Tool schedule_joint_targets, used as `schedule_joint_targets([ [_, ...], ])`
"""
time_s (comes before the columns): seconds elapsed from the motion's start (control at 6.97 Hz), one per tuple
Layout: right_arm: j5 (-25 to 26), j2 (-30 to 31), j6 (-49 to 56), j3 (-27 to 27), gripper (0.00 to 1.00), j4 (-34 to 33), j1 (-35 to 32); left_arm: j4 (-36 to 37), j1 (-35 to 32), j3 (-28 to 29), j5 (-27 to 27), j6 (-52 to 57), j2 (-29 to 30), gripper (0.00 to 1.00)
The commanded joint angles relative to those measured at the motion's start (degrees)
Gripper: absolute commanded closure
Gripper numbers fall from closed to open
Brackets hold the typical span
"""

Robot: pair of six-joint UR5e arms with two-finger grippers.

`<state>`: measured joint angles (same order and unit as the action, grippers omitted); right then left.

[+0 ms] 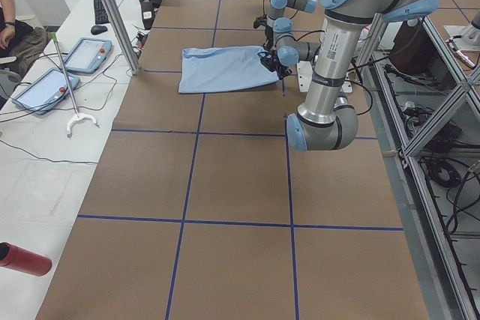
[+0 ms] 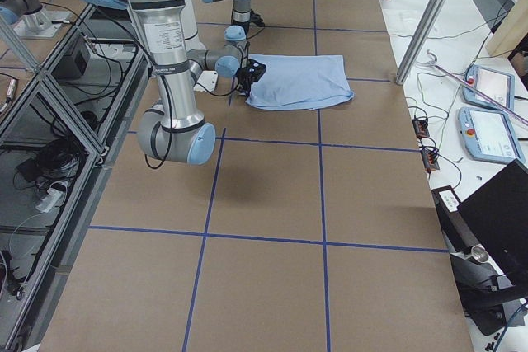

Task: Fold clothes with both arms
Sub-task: 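Lift the near edge with both grippers and fold it toward the far edge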

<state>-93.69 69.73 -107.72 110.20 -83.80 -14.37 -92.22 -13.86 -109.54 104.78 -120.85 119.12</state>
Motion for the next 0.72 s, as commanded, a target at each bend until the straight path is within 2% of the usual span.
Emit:
schedule_joint_targets([
  [0.0,-0.62,0.66,0.06,3.51,1.00,0.04,0.13,3.35,0.15,-3.38,-0.10,0.00,-0.20,1.00],
  [0.29,-0.88,1.02,-0.03,7.47,1.00,-0.04,2.58,5.81,3.65,-7.67,-0.10,0.00,-0.82,1.00],
  [0.57,-8.31,3.02,-0.03,12.21,1.00,-0.05,3.39,13.87,6.11,-16.54,-0.10,0.00,-0.99,1.00],
])
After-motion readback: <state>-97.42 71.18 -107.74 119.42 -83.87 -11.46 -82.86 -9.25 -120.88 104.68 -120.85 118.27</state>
